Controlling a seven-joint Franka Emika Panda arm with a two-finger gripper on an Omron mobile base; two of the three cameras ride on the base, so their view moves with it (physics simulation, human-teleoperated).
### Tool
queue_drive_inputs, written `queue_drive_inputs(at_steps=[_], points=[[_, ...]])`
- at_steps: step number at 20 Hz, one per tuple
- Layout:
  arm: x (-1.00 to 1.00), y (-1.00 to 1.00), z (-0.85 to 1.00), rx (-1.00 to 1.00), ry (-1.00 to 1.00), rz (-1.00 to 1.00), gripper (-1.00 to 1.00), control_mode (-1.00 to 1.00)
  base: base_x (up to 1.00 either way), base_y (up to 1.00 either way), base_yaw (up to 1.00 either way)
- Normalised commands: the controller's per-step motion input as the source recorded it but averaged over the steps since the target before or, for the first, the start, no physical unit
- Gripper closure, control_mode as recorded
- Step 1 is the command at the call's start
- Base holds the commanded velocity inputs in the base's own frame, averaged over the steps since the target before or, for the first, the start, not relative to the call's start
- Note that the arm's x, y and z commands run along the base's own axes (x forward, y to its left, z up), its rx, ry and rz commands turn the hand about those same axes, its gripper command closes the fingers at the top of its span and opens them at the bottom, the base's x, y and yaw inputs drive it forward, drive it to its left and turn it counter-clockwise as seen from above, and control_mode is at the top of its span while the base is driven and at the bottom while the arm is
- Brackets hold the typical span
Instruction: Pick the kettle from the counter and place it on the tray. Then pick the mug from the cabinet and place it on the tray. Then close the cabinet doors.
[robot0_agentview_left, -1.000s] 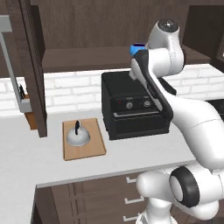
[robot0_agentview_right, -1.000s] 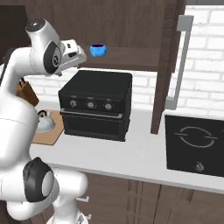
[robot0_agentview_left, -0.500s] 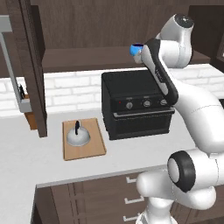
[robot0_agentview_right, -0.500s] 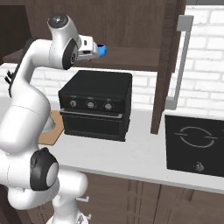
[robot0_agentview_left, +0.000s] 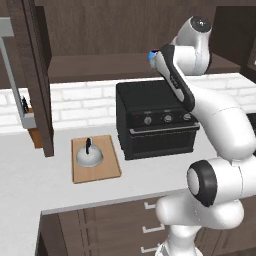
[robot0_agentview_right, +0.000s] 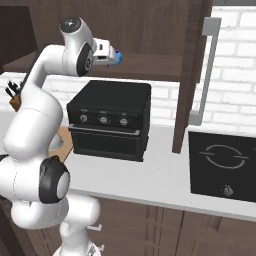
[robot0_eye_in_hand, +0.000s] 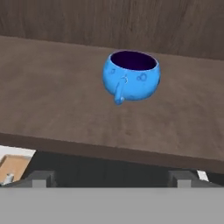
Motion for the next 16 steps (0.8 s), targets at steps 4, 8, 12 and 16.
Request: queue_drive_inputs(at_steps=[4,8,12,16], points=[[0.69,-0.01,0.00,0.00,-0.01,-0.21,-1.00,-1.00,0.00,0.00,0.00],[0.49,0.00,0.01,0.00,0.00,-0.17,-1.00,-1.00,0.00,0.00,0.00],[0.52,0.00,0.00,0.01,0.00,-0.09,-1.00,-1.00,0.00,0.00,0.00],[0.46,0.00,0.00,0.00,0.00,-0.03,-1.00,-1.00,0.00,0.00,0.00]])
